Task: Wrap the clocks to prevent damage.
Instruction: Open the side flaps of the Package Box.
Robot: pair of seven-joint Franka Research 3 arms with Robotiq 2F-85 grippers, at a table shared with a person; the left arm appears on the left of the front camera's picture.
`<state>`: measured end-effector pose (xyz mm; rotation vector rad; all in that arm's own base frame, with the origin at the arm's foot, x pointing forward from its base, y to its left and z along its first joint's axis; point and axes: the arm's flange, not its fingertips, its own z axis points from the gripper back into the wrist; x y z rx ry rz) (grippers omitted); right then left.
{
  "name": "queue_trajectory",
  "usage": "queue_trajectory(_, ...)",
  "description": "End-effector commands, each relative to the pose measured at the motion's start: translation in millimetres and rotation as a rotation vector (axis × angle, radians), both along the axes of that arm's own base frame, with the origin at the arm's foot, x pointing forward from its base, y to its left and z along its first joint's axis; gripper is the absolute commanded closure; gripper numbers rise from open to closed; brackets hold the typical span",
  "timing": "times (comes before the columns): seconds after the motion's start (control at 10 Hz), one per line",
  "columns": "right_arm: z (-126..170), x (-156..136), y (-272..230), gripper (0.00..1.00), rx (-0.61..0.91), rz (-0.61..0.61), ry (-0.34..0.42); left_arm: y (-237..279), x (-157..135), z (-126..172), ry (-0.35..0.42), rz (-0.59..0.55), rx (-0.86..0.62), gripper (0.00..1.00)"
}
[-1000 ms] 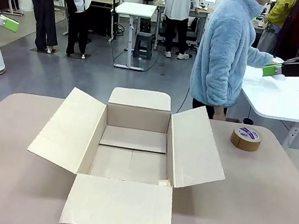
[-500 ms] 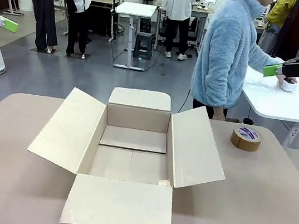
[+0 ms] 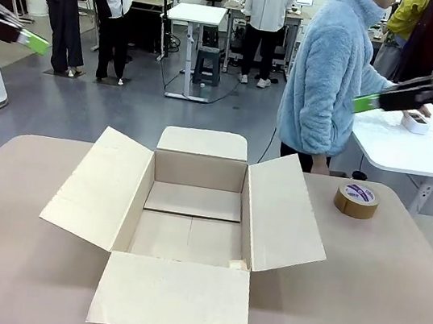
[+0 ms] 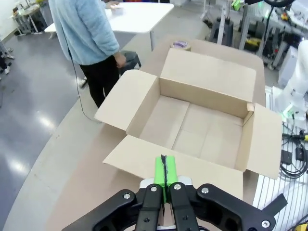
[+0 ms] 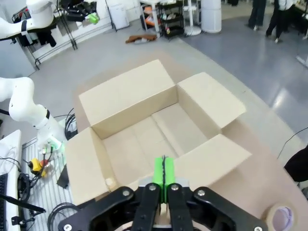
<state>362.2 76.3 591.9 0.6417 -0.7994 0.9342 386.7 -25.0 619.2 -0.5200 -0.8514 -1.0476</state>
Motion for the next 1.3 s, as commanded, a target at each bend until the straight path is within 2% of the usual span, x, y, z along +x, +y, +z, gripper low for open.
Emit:
queue_trajectory(0.0, -1, 17, 64, 0.99, -0.127, -0.094, 0.139, -54, 6, 8, 0.048, 0.067, 0.214, 1.0)
queue_trajectory(0.2, -34, 24, 113, 0.99, -0.3, -0.24, 0.306, -103, 7, -12, 0.134, 0.128, 0.412, 1.0)
queue_trajectory(0.3, -49, 27, 127, 0.99, -0.368, -0.273, 0.371, -129, 8, -26, 0.194, 0.146, 0.523, 1.0)
queue_trajectory(0.5, -79, 31, 146, 0.99, -0.462, -0.289, 0.455, -161, 6, -59, 0.252, 0.147, 0.677, 1.0)
queue_trajectory(0.6, -92, 34, 152, 0.99, -0.524, -0.303, 0.466, -171, 9, -74, 0.277, 0.138, 0.713, 1.0)
queue_trajectory(0.8, -104, 33, 159, 0.99, -0.531, -0.225, 0.502, -176, 12, -93, 0.311, 0.145, 0.723, 1.0)
queue_trajectory(0.9, -112, 28, 151, 0.99, -0.532, -0.305, 0.458, -176, 3, -92, 0.266, 0.146, 0.727, 1.0)
queue_trajectory(1.2, -112, 28, 151, 0.99, -0.532, -0.305, 0.458, -176, 3, -92, 0.266, 0.146, 0.727, 1.0)
